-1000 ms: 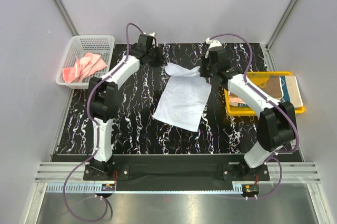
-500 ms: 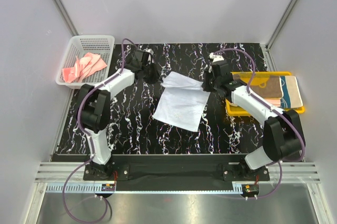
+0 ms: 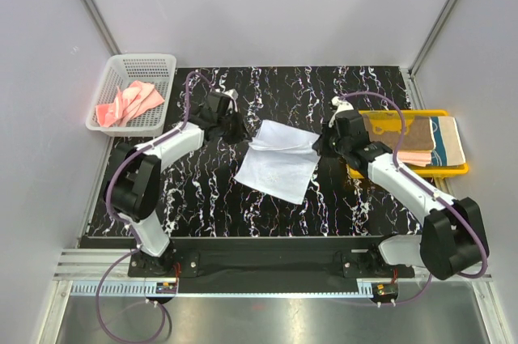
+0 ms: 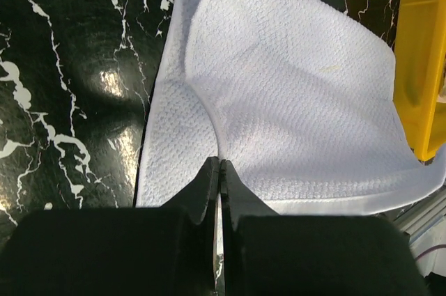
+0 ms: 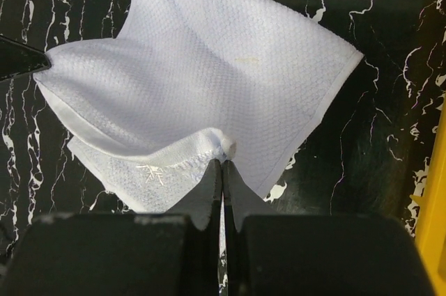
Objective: Fold and stack the towels
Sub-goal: Fold the towel
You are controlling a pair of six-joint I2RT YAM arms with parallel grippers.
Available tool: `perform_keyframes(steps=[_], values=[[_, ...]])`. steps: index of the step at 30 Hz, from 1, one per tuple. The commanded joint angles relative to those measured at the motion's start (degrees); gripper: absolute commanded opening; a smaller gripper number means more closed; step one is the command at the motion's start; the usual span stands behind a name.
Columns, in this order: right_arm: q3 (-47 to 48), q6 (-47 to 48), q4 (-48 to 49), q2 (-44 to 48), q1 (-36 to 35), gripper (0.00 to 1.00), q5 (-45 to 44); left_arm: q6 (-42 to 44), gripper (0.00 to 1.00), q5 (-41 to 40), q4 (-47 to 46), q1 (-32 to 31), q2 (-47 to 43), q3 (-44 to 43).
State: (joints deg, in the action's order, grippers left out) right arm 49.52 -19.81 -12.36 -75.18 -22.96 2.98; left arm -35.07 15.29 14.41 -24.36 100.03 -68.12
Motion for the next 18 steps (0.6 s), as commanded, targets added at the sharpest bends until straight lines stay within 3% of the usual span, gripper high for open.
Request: perform_keyframes(steps=[1,18], values=[[-1.61,-1.89,1.99,3.28,-1.12,0.00,1.41,-0.35,0.00,-1.84,-3.95,-0.07,-4.48,2.80],[-5.92,-5.06,2.69,7.24,-4.64,0.00,0.44,-0.61,0.00,-4.22,-4.74,-0.16,-11.17,8.35]])
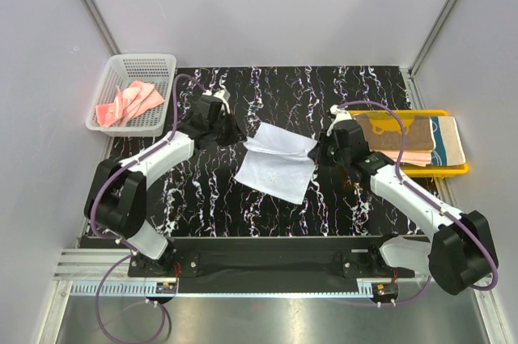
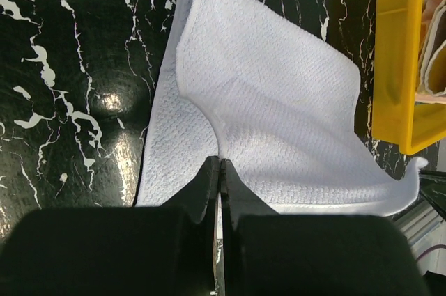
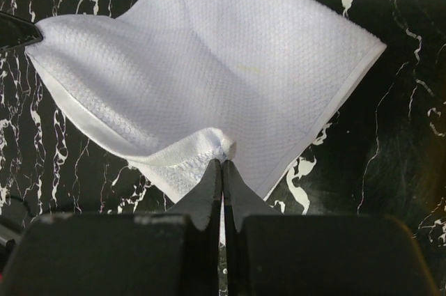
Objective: Fold and stack the towels
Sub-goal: Fold the towel
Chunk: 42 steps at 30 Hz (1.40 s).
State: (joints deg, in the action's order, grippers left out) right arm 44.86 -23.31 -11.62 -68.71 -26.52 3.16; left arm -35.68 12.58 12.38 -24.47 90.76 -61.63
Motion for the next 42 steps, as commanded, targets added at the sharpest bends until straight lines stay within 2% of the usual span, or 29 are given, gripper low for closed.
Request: perform_keyframes(steps=[1,21,37,42], values=[[-1.35,-2.00,2.21,0.77,-1.34,0.00,0.27,-0.18,0.00,-1.42,-2.80,-0.05,-1.82,2.64],[-9.88,-6.40,8.18,-1.17,-4.24,0.01,2.82,-0.53,0.00,0.78,-7.19,-1.72,-1.02,12.49],[-8.83,-6.22,5.99,1.47,-4.85,0.01,1.50,-0.18,0.00,-1.50,-3.51,-1.64,-7.35,11.35],[-9.44,-6.40,6.69,0.77,-4.94,0.01,2.29,-0.09,0.00,-1.24,-3.85,-1.64,-6.91,12.75]])
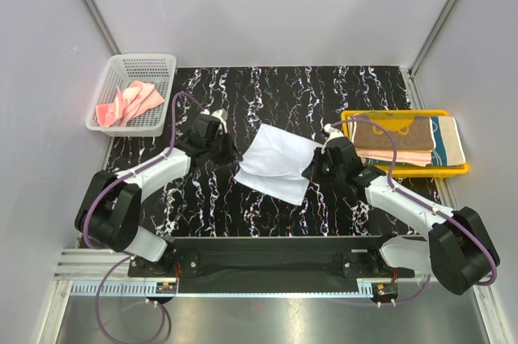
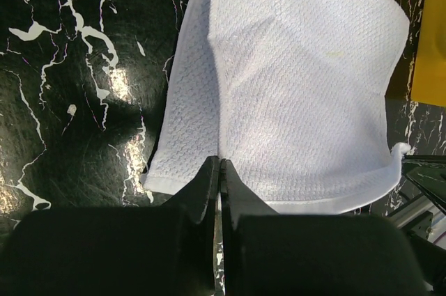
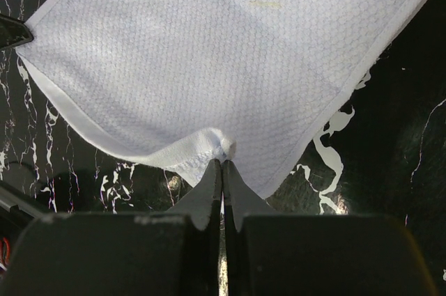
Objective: Fold and stack the towels
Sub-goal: Fold the towel
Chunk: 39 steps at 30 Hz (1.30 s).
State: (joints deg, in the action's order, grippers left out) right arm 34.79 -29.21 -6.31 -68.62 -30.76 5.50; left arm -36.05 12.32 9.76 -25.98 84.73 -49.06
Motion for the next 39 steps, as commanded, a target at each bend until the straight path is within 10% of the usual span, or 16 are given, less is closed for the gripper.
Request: perform_keyframes(steps=[1,5,13,30,39], values=[[0.46,-0.58,1.64,0.51,-0.79,0.01,0.13,0.28,0.00,-0.98,-1.41,-0.13,-0.62,0.54],[-0.86,-1.55,3.31,-0.63,-1.23,0.03,1.35,-0.16,0.00,-0.63,-2.90,-0.21,0.61,2.30],[-2.88,-2.17,3.94,-0.11,-1.76,0.41,3.03,-0.42,0.00,1.04,-5.19,-0.21,4.47,4.14],[-1.04,-3.92,-1.52,0.16,-1.76,0.43,-0.57,-1.04,0.00,-2.73,-4.31,-0.21,4.13,6.25],[0.90,-7.00,-4.59,-3.80,-1.67,0.45,-10.67,-0.25,0.36,-4.05,-3.96,-0.21,3.26,5.29]])
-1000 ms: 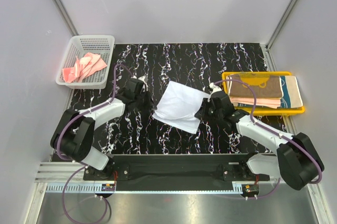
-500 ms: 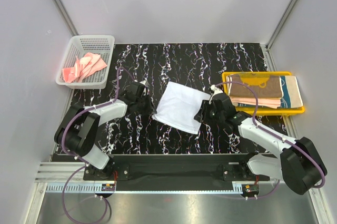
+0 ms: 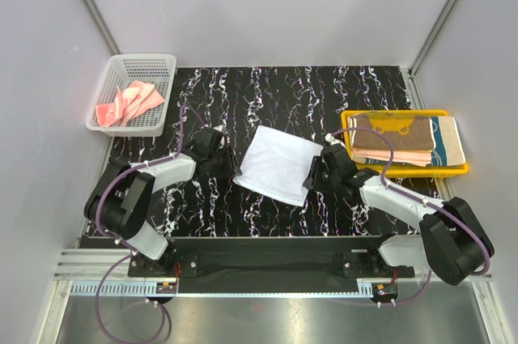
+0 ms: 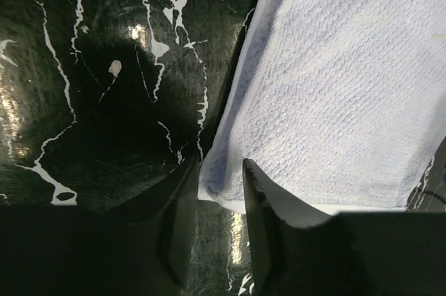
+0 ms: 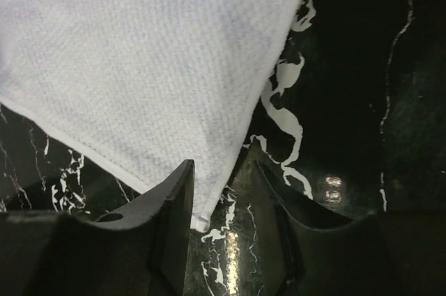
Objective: Fold and stack the towels
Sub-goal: Fold the towel
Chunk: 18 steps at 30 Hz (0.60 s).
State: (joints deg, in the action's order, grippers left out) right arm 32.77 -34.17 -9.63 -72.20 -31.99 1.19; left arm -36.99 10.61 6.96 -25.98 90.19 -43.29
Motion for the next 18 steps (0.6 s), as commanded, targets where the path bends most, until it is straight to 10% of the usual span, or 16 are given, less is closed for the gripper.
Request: perform_keyframes(steps=[1,11,18], values=[[3.61,-2.04,-1.62,-0.13,-0.53,0.45,-7.51,1.04,0.38,-2.78,0.58,-0.21,-3.00,-1.00],[11.69,-2.04,-5.75,-8.03,0.87,0.52,-15.86,8.77,0.42,-11.65,9.21,-5.56,-3.72,-14.00],[18.10,-0.99,-5.49,-13.74,4.12,0.51,-18.41,11.24,0.39,-3.41,4.37,-7.95,4.01,-17.17]])
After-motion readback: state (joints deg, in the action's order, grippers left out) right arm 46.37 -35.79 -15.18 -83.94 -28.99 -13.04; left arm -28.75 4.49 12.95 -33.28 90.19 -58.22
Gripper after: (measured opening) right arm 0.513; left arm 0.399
